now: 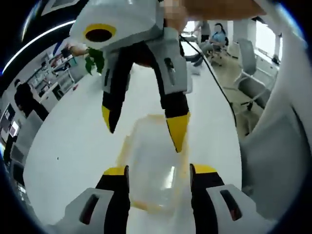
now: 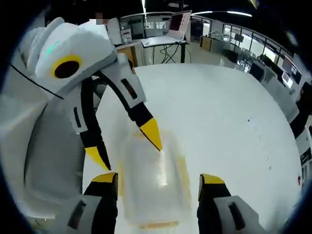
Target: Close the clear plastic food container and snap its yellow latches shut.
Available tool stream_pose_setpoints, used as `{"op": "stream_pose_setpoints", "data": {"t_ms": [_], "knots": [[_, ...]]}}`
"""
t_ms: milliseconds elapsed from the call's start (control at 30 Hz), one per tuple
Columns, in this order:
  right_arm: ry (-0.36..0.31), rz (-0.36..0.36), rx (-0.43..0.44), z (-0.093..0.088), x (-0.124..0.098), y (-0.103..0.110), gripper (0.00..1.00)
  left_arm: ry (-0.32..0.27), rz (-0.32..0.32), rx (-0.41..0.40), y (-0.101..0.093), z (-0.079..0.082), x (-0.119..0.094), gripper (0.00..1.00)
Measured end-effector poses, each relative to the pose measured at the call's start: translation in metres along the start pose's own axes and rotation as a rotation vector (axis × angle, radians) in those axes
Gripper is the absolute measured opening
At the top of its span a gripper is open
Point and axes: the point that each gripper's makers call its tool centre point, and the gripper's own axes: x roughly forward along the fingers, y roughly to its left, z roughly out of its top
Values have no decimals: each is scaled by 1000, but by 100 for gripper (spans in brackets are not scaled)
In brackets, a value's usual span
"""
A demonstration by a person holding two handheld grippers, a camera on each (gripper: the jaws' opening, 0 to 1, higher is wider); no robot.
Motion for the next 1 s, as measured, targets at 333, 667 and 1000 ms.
{"op": "stream_pose_setpoints", "data": {"t_ms": [333,667,1000], "knots": [[-94,-93,18,-5,-17,6,68,-14,7,-72,10,-6,-11,49],[-141,-139,30,-22,-18,13,72,-69,39,-129,15,-11,-15,57],[-184,-168,72,-33,-16,17,75,-99,54,-158,12,-23,-13,68]]}}
